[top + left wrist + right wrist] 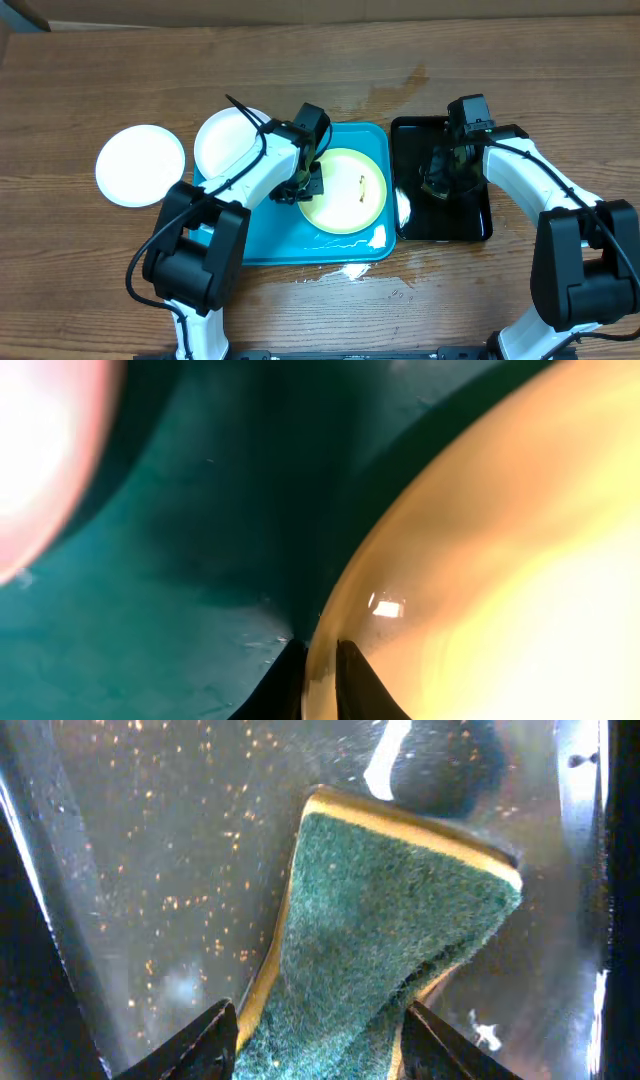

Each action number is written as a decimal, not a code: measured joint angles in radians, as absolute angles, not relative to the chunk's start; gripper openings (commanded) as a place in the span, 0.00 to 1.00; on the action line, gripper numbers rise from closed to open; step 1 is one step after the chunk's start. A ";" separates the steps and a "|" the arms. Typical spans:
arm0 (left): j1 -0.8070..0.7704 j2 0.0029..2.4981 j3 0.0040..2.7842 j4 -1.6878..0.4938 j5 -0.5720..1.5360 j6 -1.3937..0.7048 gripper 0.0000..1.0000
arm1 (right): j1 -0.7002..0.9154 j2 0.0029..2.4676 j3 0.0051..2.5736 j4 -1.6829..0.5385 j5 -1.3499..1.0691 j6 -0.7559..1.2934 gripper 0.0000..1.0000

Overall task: Clean dirty plates on tray and stack at the side
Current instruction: 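Grasp the sponge with the right gripper and rub it in the black tray, then carry the sponge with the right gripper onto the held yellow plate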

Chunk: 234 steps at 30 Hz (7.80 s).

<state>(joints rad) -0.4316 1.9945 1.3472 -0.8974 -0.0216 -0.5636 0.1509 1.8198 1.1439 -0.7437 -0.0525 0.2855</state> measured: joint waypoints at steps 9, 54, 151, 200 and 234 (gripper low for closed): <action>-0.408 1.995 1.347 -0.886 -0.019 -0.571 0.11 | 0.151 1.820 1.143 -0.709 -0.031 0.299 0.63; -0.408 1.995 1.347 -0.883 -0.019 -0.570 0.12 | 0.151 1.846 1.106 -0.478 0.050 0.172 0.58; -0.408 1.992 1.348 -0.874 -0.012 -0.543 0.04 | 0.151 1.873 1.447 -1.191 -0.197 0.235 0.04; -0.408 1.992 1.348 -0.875 -0.011 -0.543 0.04 | 0.151 1.872 1.463 -1.335 -0.243 0.231 0.04; -0.408 1.992 1.348 -0.841 -0.006 -0.516 0.04 | 0.594 1.872 1.355 -0.892 -0.104 -0.097 0.13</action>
<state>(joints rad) -0.4076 1.9919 1.3483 -0.8406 -0.0063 -0.5163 0.5941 1.8721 1.3548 -0.8917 -0.1043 -0.0975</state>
